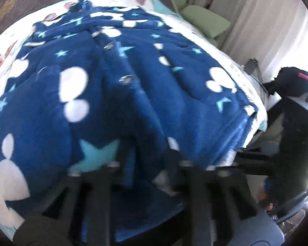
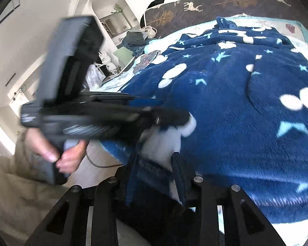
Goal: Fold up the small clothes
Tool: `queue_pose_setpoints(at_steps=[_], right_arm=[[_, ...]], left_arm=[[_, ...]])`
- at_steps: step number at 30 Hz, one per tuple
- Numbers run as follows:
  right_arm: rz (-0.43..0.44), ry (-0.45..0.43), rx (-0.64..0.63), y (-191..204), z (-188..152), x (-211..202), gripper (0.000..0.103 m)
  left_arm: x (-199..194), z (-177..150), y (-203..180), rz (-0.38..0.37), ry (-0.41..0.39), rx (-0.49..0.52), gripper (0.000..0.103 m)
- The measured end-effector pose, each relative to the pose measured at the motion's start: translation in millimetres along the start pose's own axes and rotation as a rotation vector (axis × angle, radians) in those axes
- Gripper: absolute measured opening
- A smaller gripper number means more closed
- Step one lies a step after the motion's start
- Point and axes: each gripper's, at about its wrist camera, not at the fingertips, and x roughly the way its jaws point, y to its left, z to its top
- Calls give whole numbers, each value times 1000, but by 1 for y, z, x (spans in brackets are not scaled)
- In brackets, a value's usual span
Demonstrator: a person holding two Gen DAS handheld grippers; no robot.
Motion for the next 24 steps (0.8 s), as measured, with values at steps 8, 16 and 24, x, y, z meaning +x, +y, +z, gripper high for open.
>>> queue_pose_setpoints(at_steps=[8,16,24], right_arm=[[-19,-129,95,-17,10,-38,35],[47,9,194,-28,9,24,34],[34,-40,191,-32,3,-36,34]], left_arm=[[-58,11,-17,-21,-126,112,12],[-30,9,-43,-56,-47,198,11],[-34,1,-17,-157,-22,70,11]])
